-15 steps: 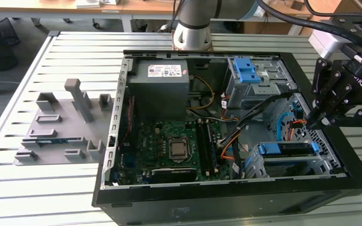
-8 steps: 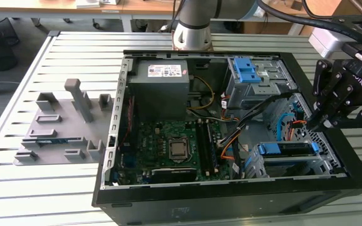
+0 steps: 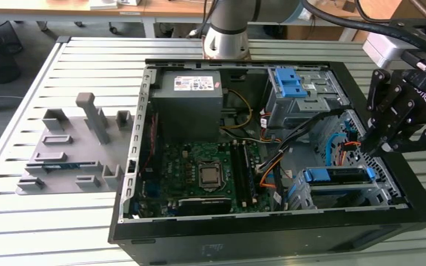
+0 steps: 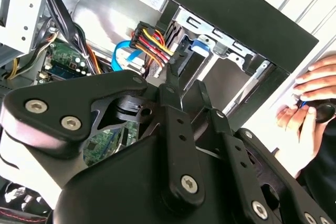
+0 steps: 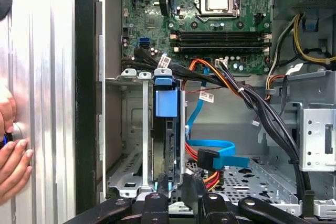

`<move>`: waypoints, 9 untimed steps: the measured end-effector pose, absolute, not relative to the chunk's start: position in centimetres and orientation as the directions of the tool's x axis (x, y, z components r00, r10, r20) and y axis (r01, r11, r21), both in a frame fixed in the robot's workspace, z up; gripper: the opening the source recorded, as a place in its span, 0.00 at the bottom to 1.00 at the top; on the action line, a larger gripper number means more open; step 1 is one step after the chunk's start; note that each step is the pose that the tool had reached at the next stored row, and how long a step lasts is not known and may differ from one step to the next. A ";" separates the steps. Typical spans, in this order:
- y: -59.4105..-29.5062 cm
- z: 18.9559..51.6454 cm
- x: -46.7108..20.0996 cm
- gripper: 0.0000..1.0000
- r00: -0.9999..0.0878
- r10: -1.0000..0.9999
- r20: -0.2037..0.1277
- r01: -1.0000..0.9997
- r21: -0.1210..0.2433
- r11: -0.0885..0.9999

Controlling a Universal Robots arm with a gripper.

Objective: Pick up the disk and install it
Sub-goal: 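Insert the first disk wire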

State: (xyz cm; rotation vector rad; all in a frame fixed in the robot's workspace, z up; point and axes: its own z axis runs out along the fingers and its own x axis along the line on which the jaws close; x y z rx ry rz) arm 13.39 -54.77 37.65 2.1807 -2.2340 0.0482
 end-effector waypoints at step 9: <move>-54.0 37.2 13.4 0.31 -0.037 -0.999 0.035 -0.999 -0.009 0.037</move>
